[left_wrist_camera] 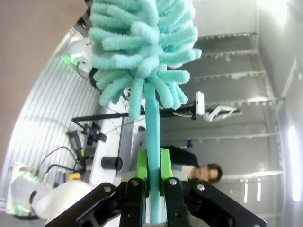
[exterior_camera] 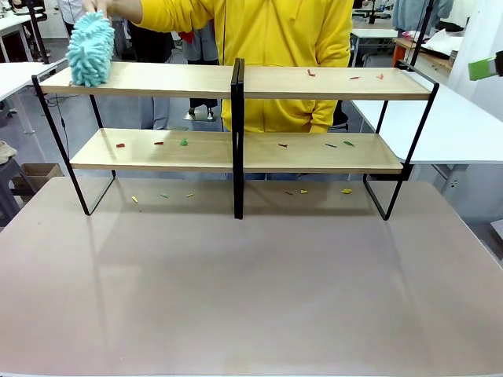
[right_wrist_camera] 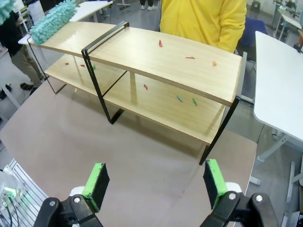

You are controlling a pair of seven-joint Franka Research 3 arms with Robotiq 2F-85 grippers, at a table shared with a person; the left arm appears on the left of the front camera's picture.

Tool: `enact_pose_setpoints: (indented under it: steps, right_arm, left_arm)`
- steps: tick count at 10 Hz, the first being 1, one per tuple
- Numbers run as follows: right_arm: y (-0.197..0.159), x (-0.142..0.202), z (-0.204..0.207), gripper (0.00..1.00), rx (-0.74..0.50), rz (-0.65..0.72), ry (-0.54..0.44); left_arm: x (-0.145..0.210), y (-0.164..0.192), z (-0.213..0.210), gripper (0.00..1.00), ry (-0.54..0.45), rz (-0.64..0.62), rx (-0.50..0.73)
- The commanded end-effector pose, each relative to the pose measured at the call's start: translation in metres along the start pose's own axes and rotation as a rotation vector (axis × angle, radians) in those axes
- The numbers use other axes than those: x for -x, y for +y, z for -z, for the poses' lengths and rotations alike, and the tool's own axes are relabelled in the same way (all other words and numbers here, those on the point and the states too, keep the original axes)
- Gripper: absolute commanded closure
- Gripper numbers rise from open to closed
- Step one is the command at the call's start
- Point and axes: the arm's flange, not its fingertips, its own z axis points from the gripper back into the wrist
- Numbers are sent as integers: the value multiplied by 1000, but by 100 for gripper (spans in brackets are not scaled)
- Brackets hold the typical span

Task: Clean the shelves.
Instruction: Clean a randomly selected level of the Shelf with the Duster.

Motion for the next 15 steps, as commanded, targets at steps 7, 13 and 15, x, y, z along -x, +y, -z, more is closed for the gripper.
enact_pose_setpoints:
  steps: [7, 13, 15]
  right_arm:
    - [-1, 0, 0, 0, -5, 3, -2]
    - [-1, 0, 0, 0, -5, 3, -2]
    - [-1, 0, 0, 0, -5, 3, -2]
  left_arm:
    - [78, -2, -57, 88, -183, 102, 16]
    - [-19, -21, -34, 88, -238, -57, 92]
    - [-114, -35, -4, 88, -342, -230, 84]
